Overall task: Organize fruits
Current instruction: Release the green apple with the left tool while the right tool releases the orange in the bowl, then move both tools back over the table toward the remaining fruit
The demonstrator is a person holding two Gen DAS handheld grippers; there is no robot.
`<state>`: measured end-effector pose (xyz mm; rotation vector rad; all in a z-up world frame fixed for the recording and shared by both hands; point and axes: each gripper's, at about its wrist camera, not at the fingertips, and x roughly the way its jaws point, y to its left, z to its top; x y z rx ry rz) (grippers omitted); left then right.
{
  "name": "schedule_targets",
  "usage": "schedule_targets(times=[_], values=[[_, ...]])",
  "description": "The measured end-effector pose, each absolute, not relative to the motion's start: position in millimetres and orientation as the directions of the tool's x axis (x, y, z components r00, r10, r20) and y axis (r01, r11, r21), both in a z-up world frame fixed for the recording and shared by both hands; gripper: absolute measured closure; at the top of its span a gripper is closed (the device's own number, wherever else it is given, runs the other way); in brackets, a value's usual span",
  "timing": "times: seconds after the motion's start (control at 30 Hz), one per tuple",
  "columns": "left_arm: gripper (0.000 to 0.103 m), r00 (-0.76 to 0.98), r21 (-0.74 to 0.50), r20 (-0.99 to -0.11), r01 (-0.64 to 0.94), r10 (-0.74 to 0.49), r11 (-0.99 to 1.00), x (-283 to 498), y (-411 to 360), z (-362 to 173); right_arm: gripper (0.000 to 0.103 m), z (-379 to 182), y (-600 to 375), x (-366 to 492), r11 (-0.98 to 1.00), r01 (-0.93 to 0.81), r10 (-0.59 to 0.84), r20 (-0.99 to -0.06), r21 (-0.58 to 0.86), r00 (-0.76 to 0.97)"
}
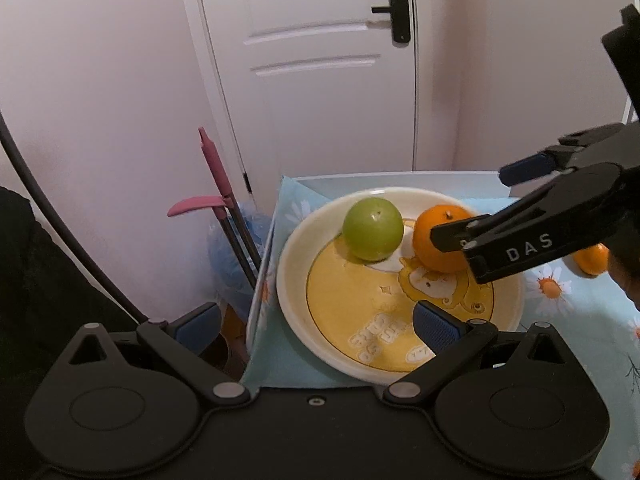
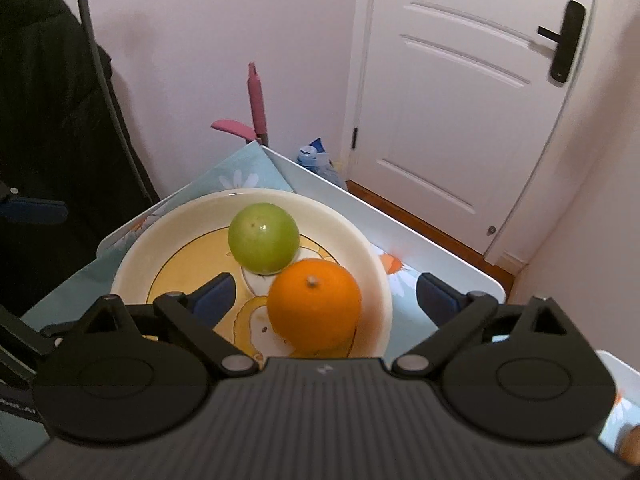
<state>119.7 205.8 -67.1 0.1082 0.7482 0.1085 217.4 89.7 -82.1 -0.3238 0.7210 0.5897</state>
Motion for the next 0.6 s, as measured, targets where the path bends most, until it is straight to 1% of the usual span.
schedule_targets(times=[0.3,0.4,0.6], values=[[0.0,0.756,0.139,-0.641,-0.055,0.132,0.989,112,205,-47,0.0,-43,75,191,0.838,-0.544,0.385,-0.664,-0.039,0.641],[0.0,0.77,0.154,-0.622,-0.058,0.143,0.986,110,203,-37,0.0,-33,70,181,0.858,-0.513,0.369,-0.656,-0.032,0.658],[0.0,0.805,0.155,-0.584,-0.017,0.105,0.988,106,199,-21,0.0,-16,54,159,0.903,-0.429,0.312,-0.643,-0.028,0.699]])
